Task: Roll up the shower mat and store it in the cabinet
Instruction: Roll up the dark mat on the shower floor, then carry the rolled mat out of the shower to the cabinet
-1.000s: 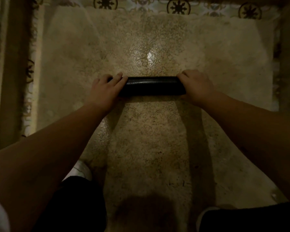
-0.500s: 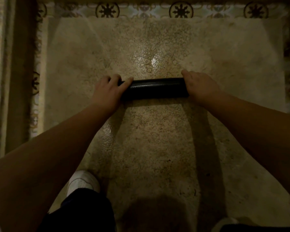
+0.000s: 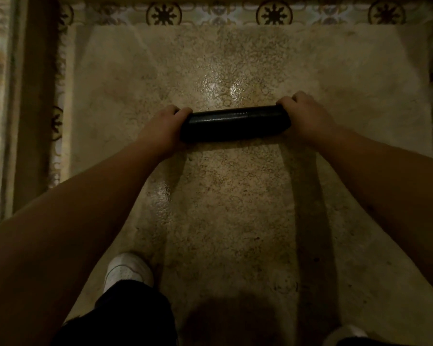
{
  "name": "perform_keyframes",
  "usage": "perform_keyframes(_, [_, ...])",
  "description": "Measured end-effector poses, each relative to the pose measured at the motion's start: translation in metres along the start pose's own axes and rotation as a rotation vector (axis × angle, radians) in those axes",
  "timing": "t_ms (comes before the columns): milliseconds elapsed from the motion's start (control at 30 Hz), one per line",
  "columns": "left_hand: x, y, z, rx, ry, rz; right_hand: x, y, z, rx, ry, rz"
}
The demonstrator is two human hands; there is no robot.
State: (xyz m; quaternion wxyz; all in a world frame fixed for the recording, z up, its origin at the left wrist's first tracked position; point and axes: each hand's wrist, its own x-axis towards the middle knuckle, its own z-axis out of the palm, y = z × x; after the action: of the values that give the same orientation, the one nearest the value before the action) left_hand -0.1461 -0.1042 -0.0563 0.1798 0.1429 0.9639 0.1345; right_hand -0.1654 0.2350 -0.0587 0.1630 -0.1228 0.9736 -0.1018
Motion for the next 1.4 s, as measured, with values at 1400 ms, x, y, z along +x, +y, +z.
perform_keyframes(1400, [-0.247,0.188,-0.623,-1.32,0.379,-0.285,-0.219,-0.163,-0.609,1.53,0.343,0.263])
